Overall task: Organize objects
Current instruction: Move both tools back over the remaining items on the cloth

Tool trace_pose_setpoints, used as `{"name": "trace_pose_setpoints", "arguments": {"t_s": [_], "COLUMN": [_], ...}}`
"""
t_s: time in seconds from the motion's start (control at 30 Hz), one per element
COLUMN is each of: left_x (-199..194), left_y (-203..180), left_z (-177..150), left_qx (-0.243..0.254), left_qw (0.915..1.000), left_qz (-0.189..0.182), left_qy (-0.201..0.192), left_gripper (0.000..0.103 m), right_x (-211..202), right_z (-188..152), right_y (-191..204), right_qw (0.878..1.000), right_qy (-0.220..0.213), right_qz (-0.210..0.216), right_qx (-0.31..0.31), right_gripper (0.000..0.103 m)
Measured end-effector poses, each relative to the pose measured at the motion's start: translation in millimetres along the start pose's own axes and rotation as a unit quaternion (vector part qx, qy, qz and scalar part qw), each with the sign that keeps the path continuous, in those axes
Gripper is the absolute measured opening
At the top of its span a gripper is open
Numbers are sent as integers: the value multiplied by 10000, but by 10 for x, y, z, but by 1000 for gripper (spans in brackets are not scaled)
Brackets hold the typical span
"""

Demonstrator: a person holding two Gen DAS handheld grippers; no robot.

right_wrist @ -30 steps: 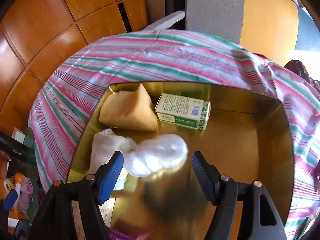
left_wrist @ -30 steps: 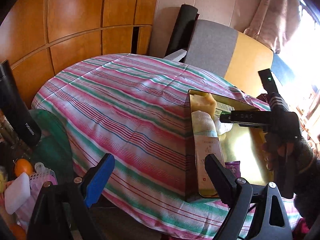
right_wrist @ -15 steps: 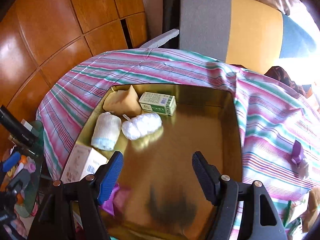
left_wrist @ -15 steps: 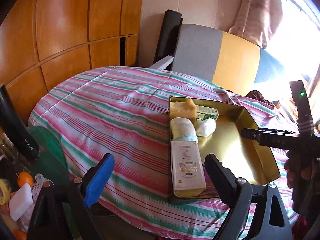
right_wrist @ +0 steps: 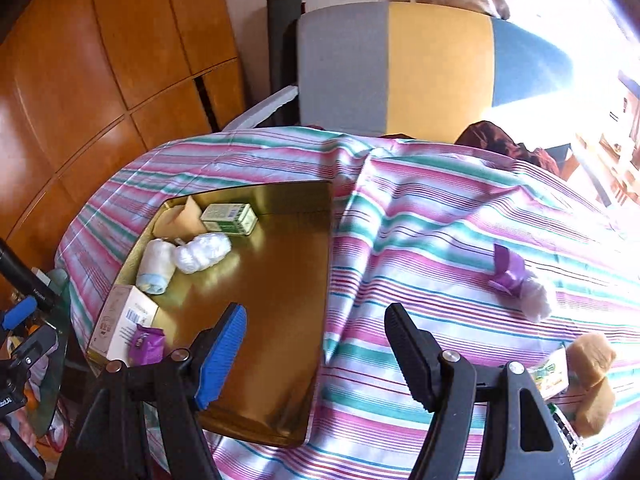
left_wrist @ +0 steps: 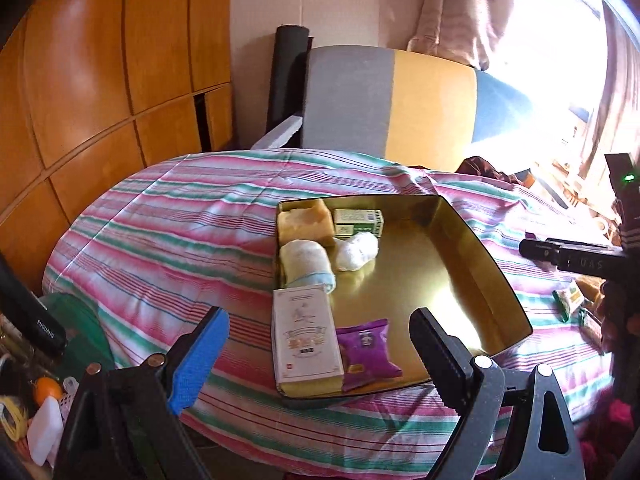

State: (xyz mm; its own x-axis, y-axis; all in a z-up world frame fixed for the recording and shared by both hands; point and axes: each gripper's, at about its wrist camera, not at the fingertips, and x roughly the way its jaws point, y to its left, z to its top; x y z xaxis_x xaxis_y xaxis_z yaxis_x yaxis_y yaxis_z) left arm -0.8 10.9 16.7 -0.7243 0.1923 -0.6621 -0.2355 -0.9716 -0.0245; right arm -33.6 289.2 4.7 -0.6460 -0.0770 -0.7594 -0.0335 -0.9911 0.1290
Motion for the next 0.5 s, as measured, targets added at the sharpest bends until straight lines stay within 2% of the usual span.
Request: {"name": "trace_pose_setpoints", "arguments": {"t_s": [0.3, 0.4, 0.5], "left_x": [77, 109, 124], "left_y": [-482, -667, -878], "left_z": [61, 87, 127], "left_qx": [508, 687, 887], "left_qw": [9983, 9968, 9945], "left_qz": [-261, -395, -553], "left_qy": [76, 97, 79], "left_gripper": [92, 92, 92], "right_x": [-188, -235, -295], "right_z": [-59, -120, -227], "right_y": [-923, -1334, -1783], "right_qw": [9958, 9903, 9798], "right_qy": [-146, -181, -272], "right_qz": [-695, -1019, -1403], "right_qx": [581, 925, 1403], "right_gripper": [73, 73, 73]}}
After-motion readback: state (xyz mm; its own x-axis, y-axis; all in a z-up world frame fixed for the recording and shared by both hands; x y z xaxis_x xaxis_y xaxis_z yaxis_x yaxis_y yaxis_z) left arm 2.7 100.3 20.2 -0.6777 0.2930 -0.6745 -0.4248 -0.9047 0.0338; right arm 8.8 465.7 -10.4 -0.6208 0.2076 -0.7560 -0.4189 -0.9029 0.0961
